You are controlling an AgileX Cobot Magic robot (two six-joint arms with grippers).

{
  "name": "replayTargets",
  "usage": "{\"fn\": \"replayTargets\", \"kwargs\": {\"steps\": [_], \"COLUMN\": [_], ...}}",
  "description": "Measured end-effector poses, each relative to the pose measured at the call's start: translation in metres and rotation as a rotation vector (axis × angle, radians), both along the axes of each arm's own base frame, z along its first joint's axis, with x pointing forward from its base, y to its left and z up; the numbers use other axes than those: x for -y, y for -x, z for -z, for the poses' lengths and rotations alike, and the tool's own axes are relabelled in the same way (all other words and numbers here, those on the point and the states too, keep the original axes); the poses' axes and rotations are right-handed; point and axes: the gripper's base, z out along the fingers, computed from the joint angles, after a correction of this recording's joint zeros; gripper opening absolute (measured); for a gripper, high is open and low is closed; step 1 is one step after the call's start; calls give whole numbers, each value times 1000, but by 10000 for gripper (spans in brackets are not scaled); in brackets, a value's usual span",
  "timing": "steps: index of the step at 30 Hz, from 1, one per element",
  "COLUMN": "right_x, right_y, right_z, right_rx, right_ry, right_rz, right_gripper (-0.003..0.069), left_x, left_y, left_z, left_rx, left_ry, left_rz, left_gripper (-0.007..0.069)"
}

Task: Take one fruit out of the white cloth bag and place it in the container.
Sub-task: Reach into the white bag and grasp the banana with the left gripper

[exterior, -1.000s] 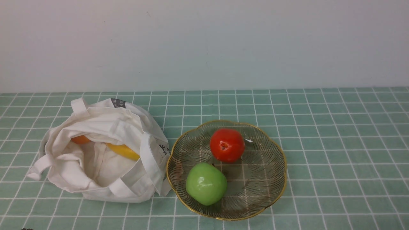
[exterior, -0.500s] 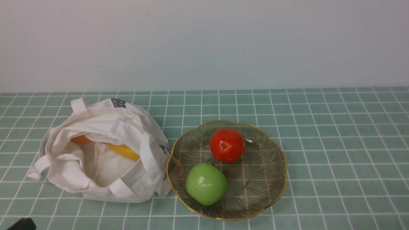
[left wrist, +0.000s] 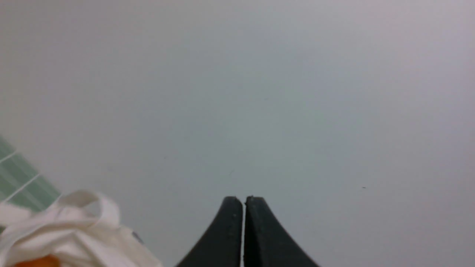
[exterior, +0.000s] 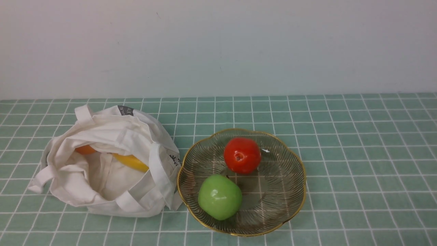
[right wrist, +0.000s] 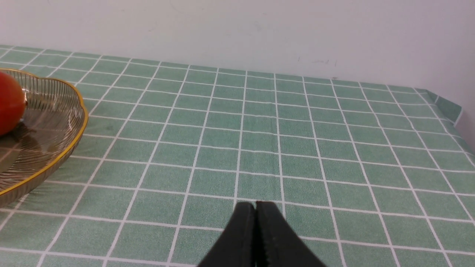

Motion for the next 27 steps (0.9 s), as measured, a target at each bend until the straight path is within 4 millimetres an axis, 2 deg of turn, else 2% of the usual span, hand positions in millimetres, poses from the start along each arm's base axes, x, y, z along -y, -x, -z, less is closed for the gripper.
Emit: {"fn": "replayTargets", "kwargs": {"steps": [1,2,4,5,8,9,10,12,14,17,18,19,22,24,25,27], "right_x": [0,0,0,0,0,0,0,0,0,0,0,0,0,0,0,0], "right_y": [0,0,0,0,0,0,0,0,0,0,0,0,0,0,0,0], "right_z": [0,0,0,0,0,0,0,0,0,0,0,0,0,0,0,0], "right_rx": [0,0,0,0,0,0,0,0,0,0,0,0,0,0,0,0], "right_ry": [0,0,0,0,0,0,0,0,0,0,0,0,0,0,0,0], "right_rz": [0,0,0,0,0,0,0,0,0,0,0,0,0,0,0,0], "right_gripper": [-15,-15,-15,-15,-15,-15,-15,-15,-15,-15,-15,-15,-15,-15,-15,-15], "left_x": [3,5,15,21,32,32,35,38,42,45,45,46,49,50,51,52], "left_y": [0,0,-12,-24,-60,-60,-73,-98,-132,-179,-181,-199,-233,-242,-257,-269], "left_z": [-14,-19,-42,-52,-54,-53,-51,-46,-35,-17,-14,-3,24,33,49,63], "left_rx": [-11,-22,-171,-280,-578,-589,-680,-817,-956,-1070,-1083,-1136,-1246,-1281,-1330,-1366], "left_ry": [-59,-90,-248,-322,-440,-446,-465,-485,-513,-553,-551,-552,-537,-531,-522,-510], "left_rz": [20,29,120,174,328,336,383,448,513,569,573,598,646,664,681,690], "left_gripper": [-8,-8,-8,-8,-8,-8,-8,-8,-8,-8,-8,-8,-8,-8,-8,-8]}}
